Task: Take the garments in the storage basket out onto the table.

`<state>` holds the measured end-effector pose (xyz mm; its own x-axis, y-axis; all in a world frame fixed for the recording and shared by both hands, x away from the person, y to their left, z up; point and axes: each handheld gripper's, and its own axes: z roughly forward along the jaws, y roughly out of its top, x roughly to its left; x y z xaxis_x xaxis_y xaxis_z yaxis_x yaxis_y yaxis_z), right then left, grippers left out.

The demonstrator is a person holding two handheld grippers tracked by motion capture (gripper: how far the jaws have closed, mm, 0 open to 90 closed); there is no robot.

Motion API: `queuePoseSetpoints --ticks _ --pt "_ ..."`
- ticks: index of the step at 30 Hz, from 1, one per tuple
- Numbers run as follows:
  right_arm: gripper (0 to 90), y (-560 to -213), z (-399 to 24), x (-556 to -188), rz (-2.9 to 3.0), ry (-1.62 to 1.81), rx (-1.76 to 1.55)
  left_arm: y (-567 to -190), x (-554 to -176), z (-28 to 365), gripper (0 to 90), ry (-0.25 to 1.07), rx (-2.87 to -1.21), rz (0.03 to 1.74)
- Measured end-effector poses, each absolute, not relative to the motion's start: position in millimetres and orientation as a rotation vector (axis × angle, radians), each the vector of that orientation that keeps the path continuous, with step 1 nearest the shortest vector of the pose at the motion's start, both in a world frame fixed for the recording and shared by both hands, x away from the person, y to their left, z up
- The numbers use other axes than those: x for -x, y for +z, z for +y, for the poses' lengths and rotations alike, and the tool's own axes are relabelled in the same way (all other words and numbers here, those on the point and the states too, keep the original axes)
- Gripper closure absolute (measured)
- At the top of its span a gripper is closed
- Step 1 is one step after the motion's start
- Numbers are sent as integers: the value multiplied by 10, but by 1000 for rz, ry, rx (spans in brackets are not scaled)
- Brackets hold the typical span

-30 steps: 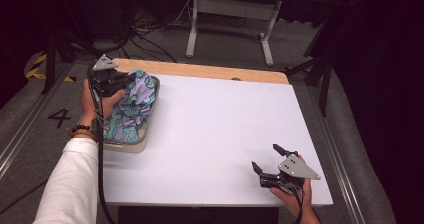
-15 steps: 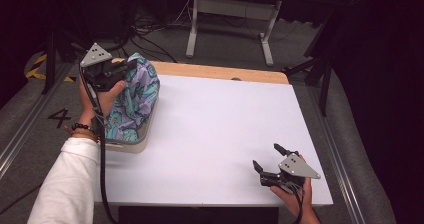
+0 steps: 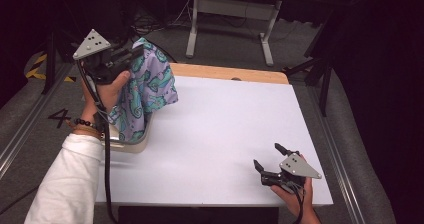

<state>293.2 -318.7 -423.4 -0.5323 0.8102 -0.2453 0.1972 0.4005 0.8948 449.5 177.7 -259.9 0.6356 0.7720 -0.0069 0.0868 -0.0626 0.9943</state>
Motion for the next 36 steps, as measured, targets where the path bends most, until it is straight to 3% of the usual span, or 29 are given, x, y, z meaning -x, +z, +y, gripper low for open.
queuePoseSetpoints --ticks 36 --pt "125 -4240 -3212 -2946 1959 1130 -871 -2156 -4168 868 850 571 -1560 462"
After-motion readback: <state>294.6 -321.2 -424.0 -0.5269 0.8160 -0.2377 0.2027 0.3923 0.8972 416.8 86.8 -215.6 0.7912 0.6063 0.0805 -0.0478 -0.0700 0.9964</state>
